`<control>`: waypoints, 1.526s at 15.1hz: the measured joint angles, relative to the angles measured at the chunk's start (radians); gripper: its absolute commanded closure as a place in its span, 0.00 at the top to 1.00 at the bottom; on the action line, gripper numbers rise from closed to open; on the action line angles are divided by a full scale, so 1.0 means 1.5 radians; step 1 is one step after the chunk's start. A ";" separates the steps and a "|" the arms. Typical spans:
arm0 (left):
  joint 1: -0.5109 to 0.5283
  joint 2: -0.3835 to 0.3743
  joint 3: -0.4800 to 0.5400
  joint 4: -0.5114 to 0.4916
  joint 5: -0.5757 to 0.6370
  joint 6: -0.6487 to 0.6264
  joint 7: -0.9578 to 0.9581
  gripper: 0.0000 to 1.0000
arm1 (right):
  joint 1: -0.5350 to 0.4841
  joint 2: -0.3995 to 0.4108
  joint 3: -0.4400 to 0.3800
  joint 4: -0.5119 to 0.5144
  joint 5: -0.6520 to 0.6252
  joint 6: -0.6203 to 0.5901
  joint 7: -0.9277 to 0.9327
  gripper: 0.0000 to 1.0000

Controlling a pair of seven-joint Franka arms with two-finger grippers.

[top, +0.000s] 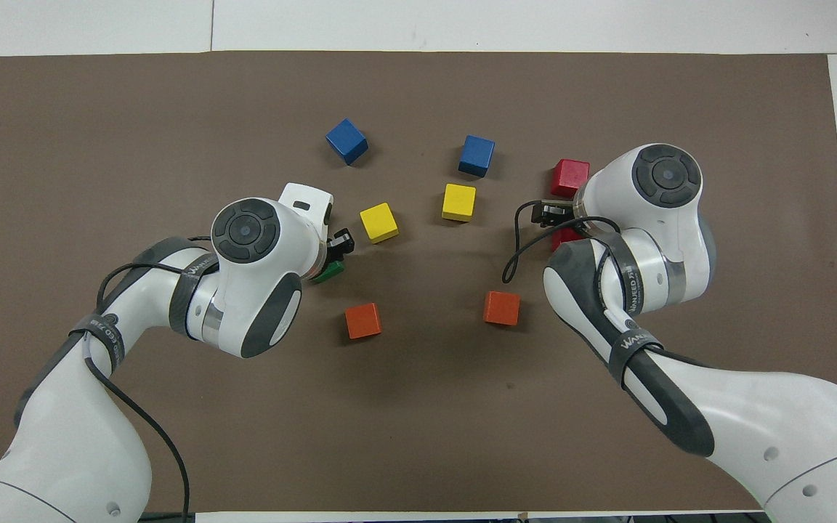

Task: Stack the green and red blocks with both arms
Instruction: 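Carry the green block outward with the left gripper while the right carries red, then set down the green block with the left gripper while the right sets red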

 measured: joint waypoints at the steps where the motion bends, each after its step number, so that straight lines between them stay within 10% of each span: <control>1: 0.000 -0.004 0.001 0.008 0.000 -0.027 0.000 0.00 | 0.000 0.002 0.000 -0.001 0.000 0.000 -0.001 0.53; 4: 0.019 -0.051 0.010 0.032 0.000 -0.134 0.068 0.00 | 0.000 0.004 0.000 -0.003 0.000 0.000 -0.003 0.00; 13: 0.284 -0.088 0.024 0.030 0.006 -0.181 0.574 0.00 | -0.010 -0.002 -0.006 0.003 0.000 -0.032 -0.076 0.00; 18: 0.295 -0.036 0.021 0.049 0.038 -0.141 0.598 0.00 | -0.145 -0.067 -0.014 0.042 0.000 -0.172 -0.278 0.00; 23: 0.319 -0.007 0.022 0.057 0.039 -0.105 0.602 0.00 | -0.247 -0.075 -0.015 -0.002 0.000 -0.113 -0.378 0.00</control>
